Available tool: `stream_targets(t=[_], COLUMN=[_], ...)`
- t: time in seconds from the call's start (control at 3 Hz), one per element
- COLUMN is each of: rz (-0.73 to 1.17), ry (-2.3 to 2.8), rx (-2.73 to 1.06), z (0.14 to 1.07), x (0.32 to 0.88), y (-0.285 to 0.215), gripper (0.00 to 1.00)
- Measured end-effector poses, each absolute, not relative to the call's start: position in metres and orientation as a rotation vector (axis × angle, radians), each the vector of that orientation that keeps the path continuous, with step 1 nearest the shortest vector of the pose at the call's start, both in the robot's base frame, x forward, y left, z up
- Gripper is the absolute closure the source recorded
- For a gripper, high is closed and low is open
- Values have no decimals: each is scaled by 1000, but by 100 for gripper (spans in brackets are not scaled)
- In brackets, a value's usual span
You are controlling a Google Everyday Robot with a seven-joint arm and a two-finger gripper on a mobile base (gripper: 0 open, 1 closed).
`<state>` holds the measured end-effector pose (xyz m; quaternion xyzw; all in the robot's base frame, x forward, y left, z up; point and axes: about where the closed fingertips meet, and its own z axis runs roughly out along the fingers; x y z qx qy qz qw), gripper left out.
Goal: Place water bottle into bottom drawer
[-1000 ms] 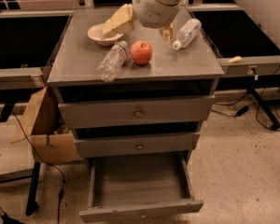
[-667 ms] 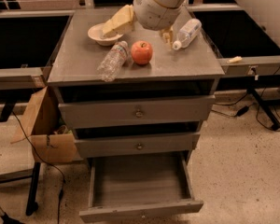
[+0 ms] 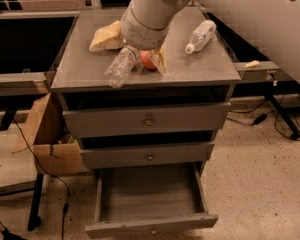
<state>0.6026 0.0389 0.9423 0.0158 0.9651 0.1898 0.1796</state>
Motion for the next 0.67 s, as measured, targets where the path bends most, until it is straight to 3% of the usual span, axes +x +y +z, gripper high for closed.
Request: stream_targets(t=[0.67], rz=[561], ry=[2722], rx=[113], z=[940], x=[605], y=[39], gripper=[0])
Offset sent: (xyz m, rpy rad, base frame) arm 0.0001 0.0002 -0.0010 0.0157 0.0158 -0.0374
